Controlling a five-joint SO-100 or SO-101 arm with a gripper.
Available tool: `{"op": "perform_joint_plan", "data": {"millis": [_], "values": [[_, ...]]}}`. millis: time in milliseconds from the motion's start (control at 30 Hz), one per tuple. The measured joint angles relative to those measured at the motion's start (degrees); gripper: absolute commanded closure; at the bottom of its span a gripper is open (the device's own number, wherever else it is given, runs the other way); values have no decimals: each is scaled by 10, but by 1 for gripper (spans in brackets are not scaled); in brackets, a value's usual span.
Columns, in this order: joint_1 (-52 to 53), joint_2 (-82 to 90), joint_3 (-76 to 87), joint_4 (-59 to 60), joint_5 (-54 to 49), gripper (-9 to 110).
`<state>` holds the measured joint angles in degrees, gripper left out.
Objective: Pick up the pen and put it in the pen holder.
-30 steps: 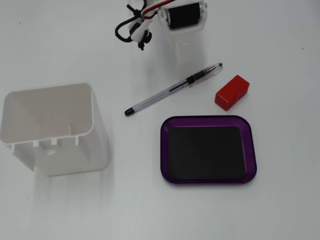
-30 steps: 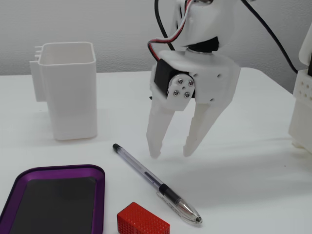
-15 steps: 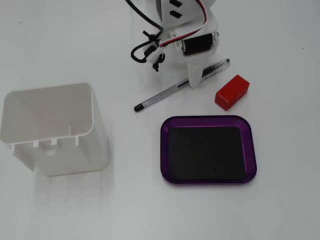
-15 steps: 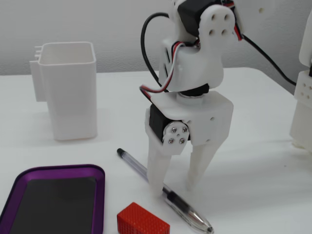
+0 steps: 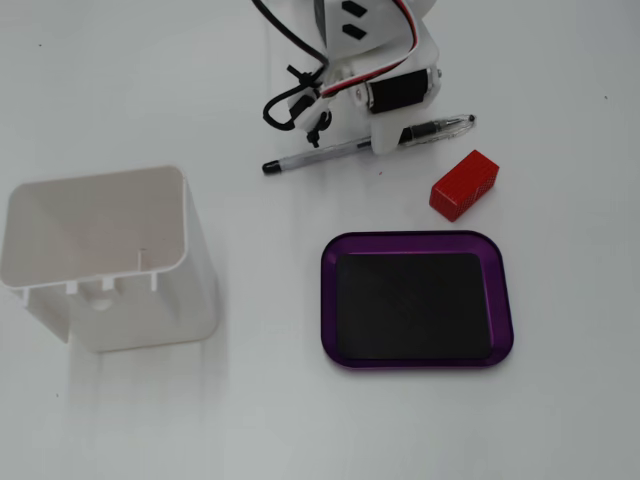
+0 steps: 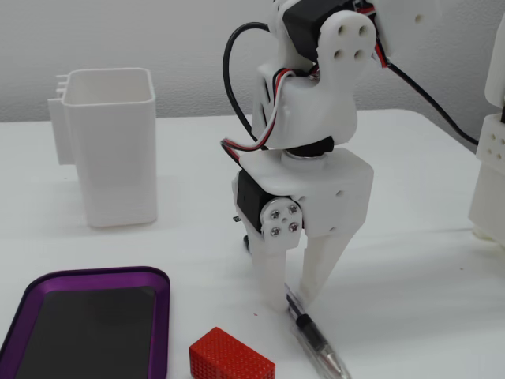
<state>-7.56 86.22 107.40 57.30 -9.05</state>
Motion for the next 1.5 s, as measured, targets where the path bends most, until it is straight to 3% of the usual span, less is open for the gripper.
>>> {"op": "perform_joint_plan", "data": {"millis": [167,333,533,667,1500], "values": [[-1,35,2,18,30,102],[3,197,2,42,70,102],[91,403,-11,45,132,102],[128,434,-91,49,178,102],[229,-158,-833,98,557,102]]}}
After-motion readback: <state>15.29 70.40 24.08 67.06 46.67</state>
